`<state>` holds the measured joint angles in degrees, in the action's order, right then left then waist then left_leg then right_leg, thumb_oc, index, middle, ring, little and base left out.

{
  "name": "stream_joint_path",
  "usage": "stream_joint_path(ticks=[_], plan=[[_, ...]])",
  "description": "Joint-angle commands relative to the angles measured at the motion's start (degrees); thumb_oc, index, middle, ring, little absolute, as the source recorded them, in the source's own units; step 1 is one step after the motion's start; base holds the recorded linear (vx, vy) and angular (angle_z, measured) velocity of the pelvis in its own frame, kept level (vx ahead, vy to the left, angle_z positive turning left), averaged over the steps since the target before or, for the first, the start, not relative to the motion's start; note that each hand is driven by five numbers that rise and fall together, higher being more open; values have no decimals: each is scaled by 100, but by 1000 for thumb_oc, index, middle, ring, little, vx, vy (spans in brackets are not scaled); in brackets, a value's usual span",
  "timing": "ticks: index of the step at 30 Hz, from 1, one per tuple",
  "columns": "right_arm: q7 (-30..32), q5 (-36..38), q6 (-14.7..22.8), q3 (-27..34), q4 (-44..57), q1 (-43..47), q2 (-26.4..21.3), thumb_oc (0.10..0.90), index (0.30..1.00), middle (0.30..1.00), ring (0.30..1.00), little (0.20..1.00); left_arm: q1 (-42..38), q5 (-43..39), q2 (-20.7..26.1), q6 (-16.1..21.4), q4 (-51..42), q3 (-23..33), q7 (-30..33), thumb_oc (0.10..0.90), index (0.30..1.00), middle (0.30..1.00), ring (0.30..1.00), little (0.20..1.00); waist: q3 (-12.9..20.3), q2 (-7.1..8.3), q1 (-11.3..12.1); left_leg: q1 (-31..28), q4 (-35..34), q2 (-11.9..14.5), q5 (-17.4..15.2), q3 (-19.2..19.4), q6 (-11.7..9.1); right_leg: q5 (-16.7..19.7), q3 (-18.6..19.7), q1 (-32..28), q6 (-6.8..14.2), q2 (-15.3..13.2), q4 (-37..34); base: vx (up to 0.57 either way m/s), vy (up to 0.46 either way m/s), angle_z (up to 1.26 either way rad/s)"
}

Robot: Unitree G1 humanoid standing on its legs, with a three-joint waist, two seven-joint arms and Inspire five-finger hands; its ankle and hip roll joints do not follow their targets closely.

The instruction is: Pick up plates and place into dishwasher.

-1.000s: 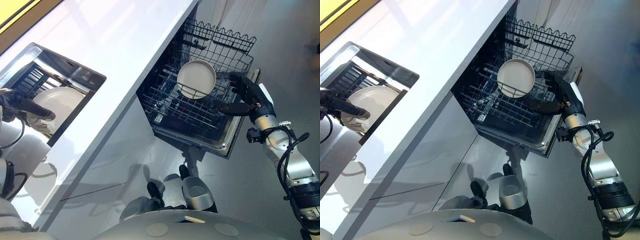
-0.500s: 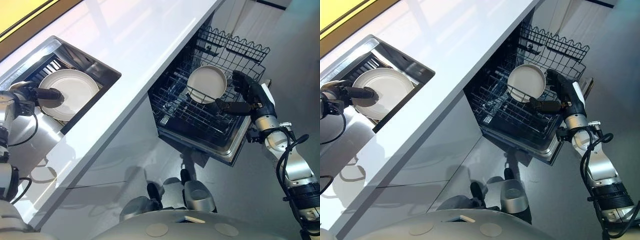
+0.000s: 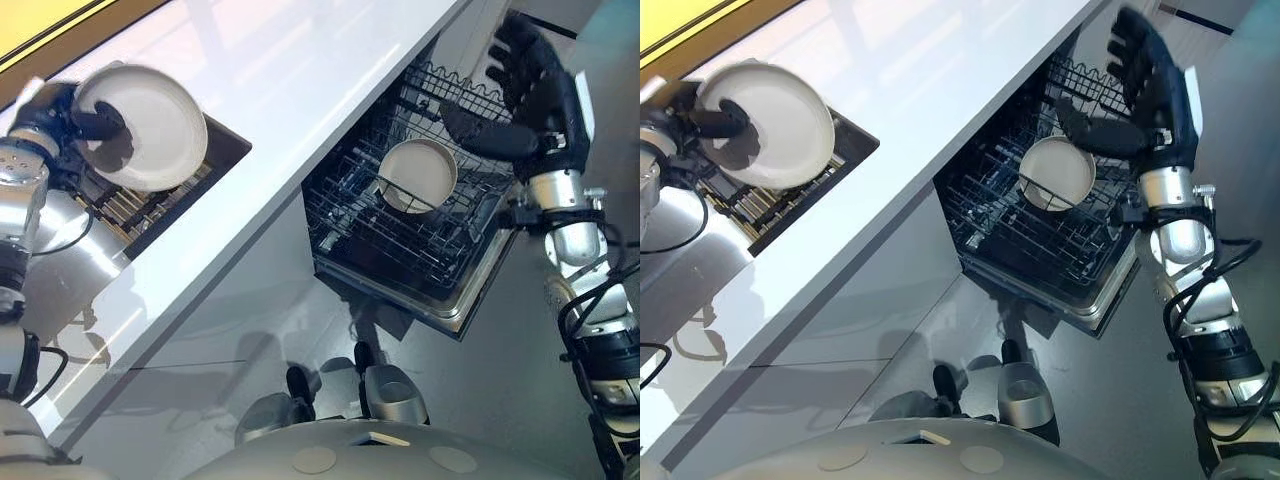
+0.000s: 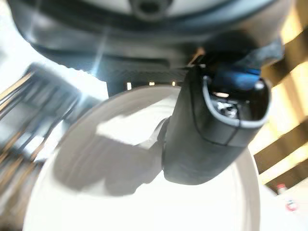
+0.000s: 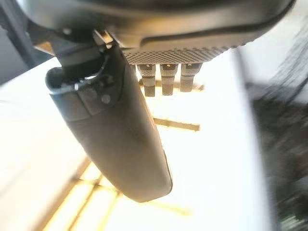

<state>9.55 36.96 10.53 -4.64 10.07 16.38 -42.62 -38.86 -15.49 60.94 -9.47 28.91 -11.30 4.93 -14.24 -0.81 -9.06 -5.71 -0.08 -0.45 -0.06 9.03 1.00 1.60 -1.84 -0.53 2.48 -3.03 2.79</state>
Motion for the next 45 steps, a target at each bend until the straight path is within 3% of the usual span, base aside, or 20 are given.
stream_joint_path(ticks=[1,4,9,15,27,37,42,43,44,45], plan=[[-889,1003,365,266,633,562,173,800,900,900,900,900,-213,741,478,1360,-935,956,1517,100,300,300,300,200,887,-136,231,110,-97,-267,-172,-333,-112,-575,-222,-35,290,494,408,-83,-90,33],[-1089,1269,65,-20,841,861,526,800,900,900,900,900,238,1333,123,1745,-1783,1264,2115,100,300,300,300,200,923,-89,352,86,-211,-214,-83,-433,-171,-618,-302,-97,224,535,383,-86,-92,36],[-1224,1772,-460,-429,962,1272,959,800,900,900,900,900,475,2573,-344,2262,-2627,1213,2746,100,300,300,300,200,988,9,493,63,-247,-132,-35,-497,-230,-654,-419,-188,171,530,349,-63,-88,42],[-1137,1764,-554,-755,991,1486,1318,800,900,900,900,900,343,3347,-615,2648,-3230,817,2983,100,300,300,300,200,1065,87,583,53,-273,-77,9,-544,-278,-607,-491,-255,164,512,252,-40,-63,23],[-1145,2118,-1035,-1164,875,1676,1752,800,900,900,900,900,69,3501,-1014,2895,-3714,88,2796,100,300,300,300,200,1176,123,605,11,-381,0,78,-524,-324,-495,-516,-294,201,496,105,-9,-11,5],[-1083,1943,-1187,-1364,807,1871,1979,800,900,900,900,900,-4,3313,-1407,3008,-3728,-305,2494,100,300,300,300,200,1218,139,593,16,-415,20,121,-497,-310,-421,-454,-293,210,512,25,-3,-1,1],[-1056,1834,-1081,-1395,776,1860,2053,800,900,900,900,900,49,3162,-1563,2991,-3765,-404,2265,100,300,300,300,200,1230,139,599,22,-419,27,125,-499,-306,-411,-437,-293,219,506,12,0,0,0],[-1027,1796,-1017,-1388,774,1855,2065,652,773,773,773,752,77,3098,-1591,2987,-3769,-413,2209,100,300,300,300,200,1228,138,601,21,-418,26,125,-502,-304,-409,-433,-294,219,507,10,0,0,0],[-961,1690,-913,-1379,785,1854,2087,355,519,519,519,455,112,3052,-1627,2948,-3786,-423,2133,100,300,300,300,200,1223,139,606,19,-416,23,122,-506,-299,-406,-428,-296,218,508,10,0,0,0],[-904,1545,-837,-1366,788,1854,2096,322,491,491,491,422,146,3063,-1664,2912,-3786,-441,2070,100,300,300,300,200,1222,138,612,18,-414,25,115,-511,-298,-409,-430,-297,221,506,12,0,0,0]])
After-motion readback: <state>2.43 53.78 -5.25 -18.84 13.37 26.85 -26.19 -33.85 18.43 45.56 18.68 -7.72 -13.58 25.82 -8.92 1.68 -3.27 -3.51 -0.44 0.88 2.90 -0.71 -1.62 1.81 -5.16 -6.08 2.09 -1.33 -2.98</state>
